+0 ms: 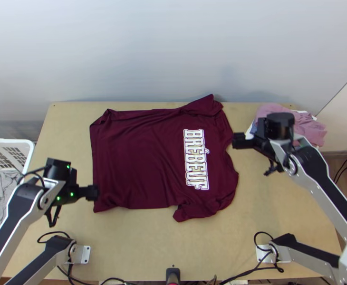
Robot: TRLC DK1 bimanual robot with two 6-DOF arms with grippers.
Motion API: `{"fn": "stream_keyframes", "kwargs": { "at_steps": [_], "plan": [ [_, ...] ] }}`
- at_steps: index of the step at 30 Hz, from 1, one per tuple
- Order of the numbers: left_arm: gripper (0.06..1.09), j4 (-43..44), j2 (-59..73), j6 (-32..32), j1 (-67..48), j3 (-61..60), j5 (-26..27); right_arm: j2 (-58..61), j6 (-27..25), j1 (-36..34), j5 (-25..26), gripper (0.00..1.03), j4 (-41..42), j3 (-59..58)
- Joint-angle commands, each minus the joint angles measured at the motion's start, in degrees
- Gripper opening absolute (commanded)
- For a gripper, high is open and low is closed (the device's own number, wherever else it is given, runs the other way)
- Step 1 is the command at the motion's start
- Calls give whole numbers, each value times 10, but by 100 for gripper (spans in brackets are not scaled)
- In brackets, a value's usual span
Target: Fold the t-shirt
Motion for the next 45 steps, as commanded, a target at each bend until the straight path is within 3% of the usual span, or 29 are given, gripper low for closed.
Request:
{"fn": "stream_keyframes", "kwargs": {
  "at_steps": [1, 14, 16, 26, 29, 33, 38, 44, 45],
  "plan": [
    [103, 3, -43, 11, -14, -82, -3, -67, 6, 3, -1, 99, -43, -47],
    [100, 40, 43, -32, -60, -112, -3, -72, 18, 15, -2, 99, -64, -37],
    [95, 47, 51, -43, -71, -116, -3, -71, 18, 16, -2, 99, -64, -37],
    [94, 112, 94, -63, -82, -145, -4, -65, 23, 35, -9, 99, -65, -41],
    [82, 143, 103, -65, -82, -154, -7, -64, 23, 49, -10, 99, -66, -45],
    [80, 170, 114, -73, -77, -160, -8, -60, 23, 72, -15, 99, -71, -50],
    [50, 187, 123, -90, -78, -162, -8, -50, 23, 92, -16, 99, -71, -60],
    [9, 206, 121, -83, -81, -154, -46, -48, 30, 115, -32, 99, -71, -75],
    [10, 206, 116, -81, -79, -150, -47, -48, 31, 120, -35, 99, -73, -78]
  ]
}}
